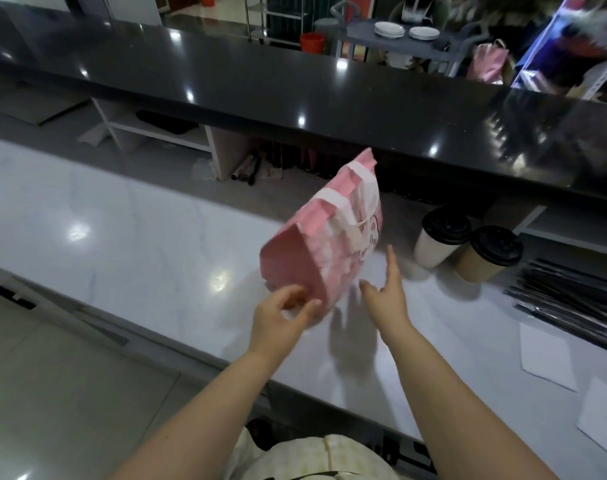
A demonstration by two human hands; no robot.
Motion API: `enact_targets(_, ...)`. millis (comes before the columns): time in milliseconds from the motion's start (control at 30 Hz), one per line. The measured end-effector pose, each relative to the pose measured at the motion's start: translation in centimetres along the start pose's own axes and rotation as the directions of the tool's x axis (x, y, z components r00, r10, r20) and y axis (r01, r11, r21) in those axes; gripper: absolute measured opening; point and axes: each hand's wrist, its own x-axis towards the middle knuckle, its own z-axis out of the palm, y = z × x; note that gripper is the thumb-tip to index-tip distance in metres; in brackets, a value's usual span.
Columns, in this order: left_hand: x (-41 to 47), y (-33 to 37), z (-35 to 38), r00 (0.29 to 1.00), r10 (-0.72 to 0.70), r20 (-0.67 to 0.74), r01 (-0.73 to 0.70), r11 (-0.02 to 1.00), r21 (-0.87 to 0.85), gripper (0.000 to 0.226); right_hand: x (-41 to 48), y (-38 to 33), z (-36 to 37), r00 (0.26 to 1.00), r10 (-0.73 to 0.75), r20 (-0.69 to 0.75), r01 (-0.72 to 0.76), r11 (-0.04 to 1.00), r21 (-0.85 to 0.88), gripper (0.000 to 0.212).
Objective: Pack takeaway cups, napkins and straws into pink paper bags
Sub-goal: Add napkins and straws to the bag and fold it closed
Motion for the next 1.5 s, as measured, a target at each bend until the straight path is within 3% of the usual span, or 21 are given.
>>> enact_targets(67,-0.2,0.0,0.2,0.999,0.011,-0.040,-0.013,0.999,-0.033,0.019,-1.0,0.3,0.8,0.998,-0.047,0.042,0.043,0.995,0.086,0.061)
enact_targets(167,1.4,-0.2,-0.9,0.980,-0.008,-0.201,0.002,1.000,-0.030,0.038,-2.3,0.3,1.6,0.993,-0.085,-0.082,0.097,0.983,0.157,0.031)
enact_targets(300,4.6,0.6,-1.5,0.989,0.047,-0.141,-0.025,0.987,0.159,0.063,-2.6,-0.6,2.5,0.965,-0.257,-0.052,0.258,0.966,0.015,0.048)
enact_targets(400,5.6,0.9,-1.2,0.986,-0.016,-0.167,0.047,0.982,0.181,0.056,-1.8,-1.3,3.3,0.972,-0.237,-0.014,0.235,0.968,-0.084,0.055)
enact_targets(533,6.5,0.7,-1.6,0.985,0.073,-0.156,-0.033,0.969,0.244,0.039,-1.4,-1.7,3.8,0.975,-0.216,-0.057,0.210,0.973,-0.094,0.047)
enact_targets(633,6.5,1.7,-1.5,0.998,-0.015,-0.065,0.023,0.992,0.124,0.046,-0.7,-2.3,3.8,0.970,-0.230,-0.079,0.220,0.968,-0.116,0.045)
enact_targets(700,6.2,2.0,-1.0,0.999,-0.022,-0.024,0.025,0.990,0.138,0.050,-0.3,-2.8,3.9,0.970,-0.224,-0.091,0.213,0.969,-0.123,0.047)
enact_targets(800,5.9,1.8,-0.5,0.999,-0.014,-0.039,0.022,0.975,0.222,0.036,0.1,-3.0,4.0,0.965,-0.246,-0.096,0.229,0.961,-0.156,0.043)
enact_targets(933,5.5,0.7,-0.5,0.997,-0.046,-0.054,0.056,0.979,0.194,0.022,0.0,-1.8,3.5,0.974,-0.200,-0.107,0.182,0.971,-0.155,0.034)
enact_targets(1300,4.1,-1.2,-0.7,0.995,-0.098,0.016,0.093,0.974,0.205,0.015,-1.5,0.7,2.1,0.994,-0.084,-0.067,0.076,0.991,-0.114,0.023)
enact_targets(1500,3.4,-2.0,-0.7,0.991,-0.127,-0.030,0.130,0.955,0.268,0.031,-2.4,2.3,1.4,0.998,-0.052,-0.028,0.046,0.982,-0.182,0.025)
